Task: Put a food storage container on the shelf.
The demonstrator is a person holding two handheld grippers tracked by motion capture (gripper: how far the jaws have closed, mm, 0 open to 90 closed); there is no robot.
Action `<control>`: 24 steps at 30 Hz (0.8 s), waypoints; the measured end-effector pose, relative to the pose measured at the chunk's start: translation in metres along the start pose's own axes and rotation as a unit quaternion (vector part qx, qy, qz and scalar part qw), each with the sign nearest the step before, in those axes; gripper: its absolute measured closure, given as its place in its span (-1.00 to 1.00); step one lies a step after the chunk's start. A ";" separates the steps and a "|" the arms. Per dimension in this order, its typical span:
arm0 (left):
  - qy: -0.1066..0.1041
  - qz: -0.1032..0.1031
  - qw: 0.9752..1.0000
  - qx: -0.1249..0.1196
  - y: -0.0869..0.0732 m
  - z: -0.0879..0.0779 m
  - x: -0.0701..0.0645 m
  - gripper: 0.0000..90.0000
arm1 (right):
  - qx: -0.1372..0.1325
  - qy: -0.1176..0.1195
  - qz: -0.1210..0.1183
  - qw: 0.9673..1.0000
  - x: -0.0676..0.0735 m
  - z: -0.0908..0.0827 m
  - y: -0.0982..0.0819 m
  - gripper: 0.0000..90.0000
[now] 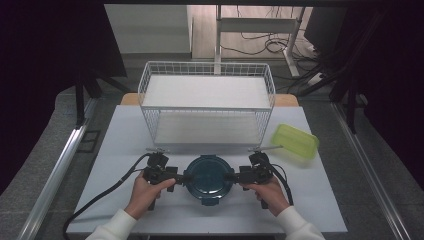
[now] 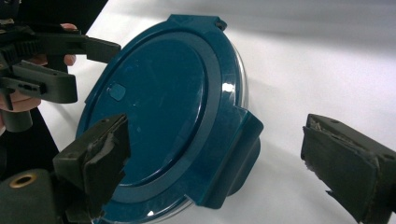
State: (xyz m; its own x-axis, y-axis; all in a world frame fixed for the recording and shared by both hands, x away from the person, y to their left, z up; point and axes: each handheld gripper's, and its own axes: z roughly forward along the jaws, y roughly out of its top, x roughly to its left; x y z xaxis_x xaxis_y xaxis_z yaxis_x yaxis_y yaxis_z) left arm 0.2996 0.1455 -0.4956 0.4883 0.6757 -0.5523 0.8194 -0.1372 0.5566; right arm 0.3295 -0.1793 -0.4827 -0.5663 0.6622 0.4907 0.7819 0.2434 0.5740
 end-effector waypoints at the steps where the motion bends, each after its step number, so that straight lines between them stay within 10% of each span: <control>1: -0.004 -0.004 1.000 0.000 0.000 0.001 0.000 -0.79 | 0.002 0.001 0.002 1.000 0.000 0.001 0.000 -0.82; 24: -0.070 -0.067 0.995 0.010 -0.012 0.024 0.004 -0.46 | 0.036 0.055 0.084 0.994 -0.001 0.027 -0.011 -0.61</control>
State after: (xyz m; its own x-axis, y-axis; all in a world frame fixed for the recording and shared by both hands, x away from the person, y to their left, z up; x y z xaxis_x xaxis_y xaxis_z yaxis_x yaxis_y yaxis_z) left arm 0.2989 0.1324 -0.5187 0.4106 0.5822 -0.7018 0.8848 -0.0682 0.4610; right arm 0.3288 -0.1636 -0.5072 -0.4482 0.6166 0.6473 0.8821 0.1878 0.4319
